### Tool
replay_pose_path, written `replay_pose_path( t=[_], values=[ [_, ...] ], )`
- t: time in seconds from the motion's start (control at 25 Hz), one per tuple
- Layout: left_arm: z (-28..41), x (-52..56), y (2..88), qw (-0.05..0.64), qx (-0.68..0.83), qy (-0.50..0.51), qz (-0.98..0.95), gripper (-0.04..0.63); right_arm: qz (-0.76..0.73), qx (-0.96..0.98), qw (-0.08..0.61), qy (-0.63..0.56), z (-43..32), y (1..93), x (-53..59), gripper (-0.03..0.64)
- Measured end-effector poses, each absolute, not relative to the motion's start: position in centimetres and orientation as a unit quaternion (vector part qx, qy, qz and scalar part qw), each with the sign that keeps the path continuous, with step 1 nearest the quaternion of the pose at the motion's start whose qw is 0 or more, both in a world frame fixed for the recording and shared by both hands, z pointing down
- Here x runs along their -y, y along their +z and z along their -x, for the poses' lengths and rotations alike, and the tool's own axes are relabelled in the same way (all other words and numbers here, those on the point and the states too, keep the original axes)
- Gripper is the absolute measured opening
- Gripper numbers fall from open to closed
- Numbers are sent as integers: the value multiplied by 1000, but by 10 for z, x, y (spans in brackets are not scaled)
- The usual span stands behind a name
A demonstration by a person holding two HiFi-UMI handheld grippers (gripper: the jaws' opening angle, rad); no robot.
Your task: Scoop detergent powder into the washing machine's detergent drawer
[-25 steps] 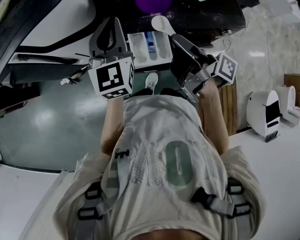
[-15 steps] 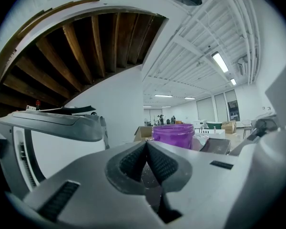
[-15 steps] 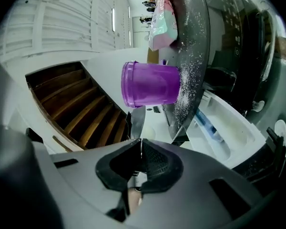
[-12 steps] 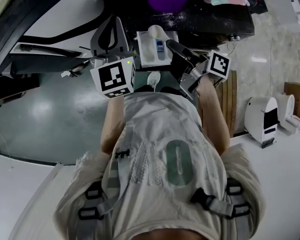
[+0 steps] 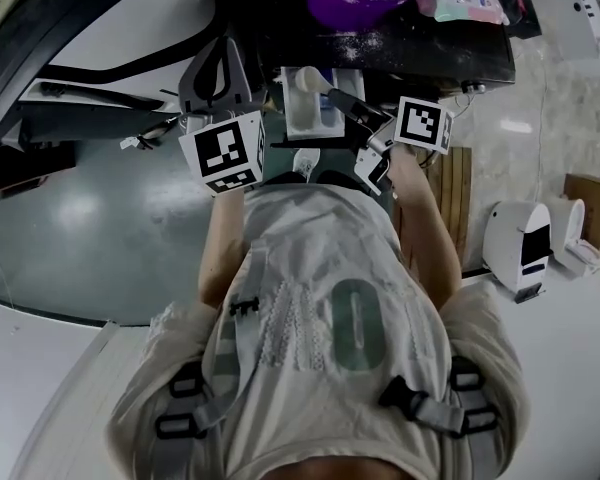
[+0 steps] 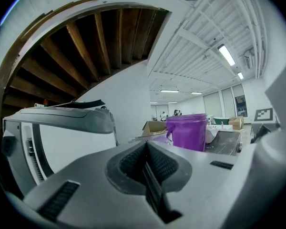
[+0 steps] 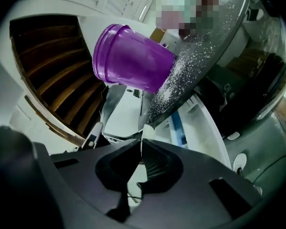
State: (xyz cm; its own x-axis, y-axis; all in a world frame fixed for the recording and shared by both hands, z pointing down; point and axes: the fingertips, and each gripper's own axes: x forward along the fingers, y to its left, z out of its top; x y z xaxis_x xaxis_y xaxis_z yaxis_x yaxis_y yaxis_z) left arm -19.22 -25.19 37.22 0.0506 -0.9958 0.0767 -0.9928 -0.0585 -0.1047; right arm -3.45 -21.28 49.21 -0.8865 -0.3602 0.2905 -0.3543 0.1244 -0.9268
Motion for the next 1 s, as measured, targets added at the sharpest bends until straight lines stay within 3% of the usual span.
replay_pose_path(
  t=[0.52,1.0],
  values=[
    [187,249,373,10,-685,-64,725,20,243,-838,-160,-461,47,500,206,11],
    [182,223,371,13,-698,-68,713,20,229,-903,-341,-124,55,493,194,11]
  ],
)
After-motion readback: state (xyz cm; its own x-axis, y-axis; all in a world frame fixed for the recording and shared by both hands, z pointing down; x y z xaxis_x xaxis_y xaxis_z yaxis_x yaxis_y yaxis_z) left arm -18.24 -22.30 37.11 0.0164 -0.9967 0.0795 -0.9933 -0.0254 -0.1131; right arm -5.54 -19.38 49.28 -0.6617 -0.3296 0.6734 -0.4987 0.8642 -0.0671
